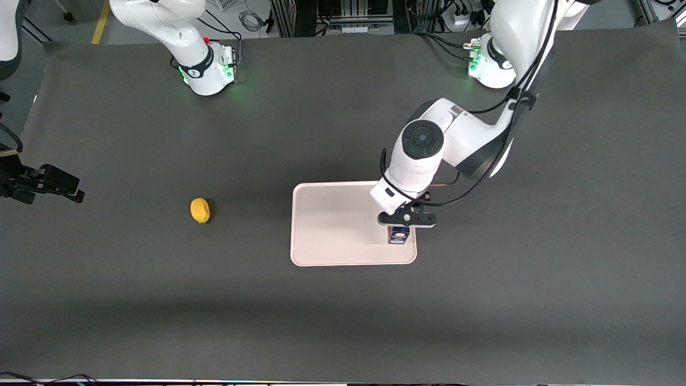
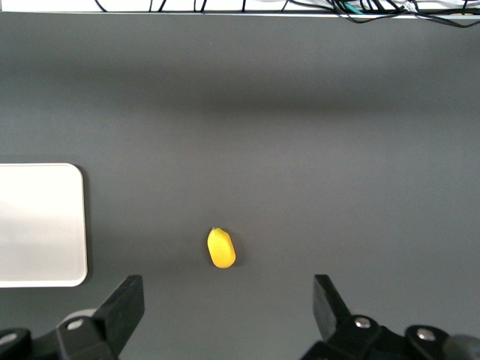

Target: Place cookie box on tray

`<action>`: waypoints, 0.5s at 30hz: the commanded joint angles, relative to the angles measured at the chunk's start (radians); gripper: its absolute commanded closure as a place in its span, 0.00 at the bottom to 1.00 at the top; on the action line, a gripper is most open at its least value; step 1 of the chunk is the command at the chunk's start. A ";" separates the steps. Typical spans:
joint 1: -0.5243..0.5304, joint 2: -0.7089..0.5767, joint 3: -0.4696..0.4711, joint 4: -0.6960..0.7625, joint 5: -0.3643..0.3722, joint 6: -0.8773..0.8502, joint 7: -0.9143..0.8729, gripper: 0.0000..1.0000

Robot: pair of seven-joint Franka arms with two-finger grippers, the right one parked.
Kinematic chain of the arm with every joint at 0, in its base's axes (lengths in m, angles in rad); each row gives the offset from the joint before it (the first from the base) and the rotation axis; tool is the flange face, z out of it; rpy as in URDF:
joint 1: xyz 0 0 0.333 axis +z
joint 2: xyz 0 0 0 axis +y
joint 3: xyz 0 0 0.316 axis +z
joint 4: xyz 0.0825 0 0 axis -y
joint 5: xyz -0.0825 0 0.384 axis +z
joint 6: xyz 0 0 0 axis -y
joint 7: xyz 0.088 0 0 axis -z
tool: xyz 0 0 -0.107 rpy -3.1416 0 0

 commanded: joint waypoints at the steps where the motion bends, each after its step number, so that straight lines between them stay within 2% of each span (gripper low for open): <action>1: -0.011 0.029 0.005 -0.031 0.033 0.076 -0.047 0.77; 15: -0.022 0.101 0.026 -0.051 0.035 0.118 -0.065 0.76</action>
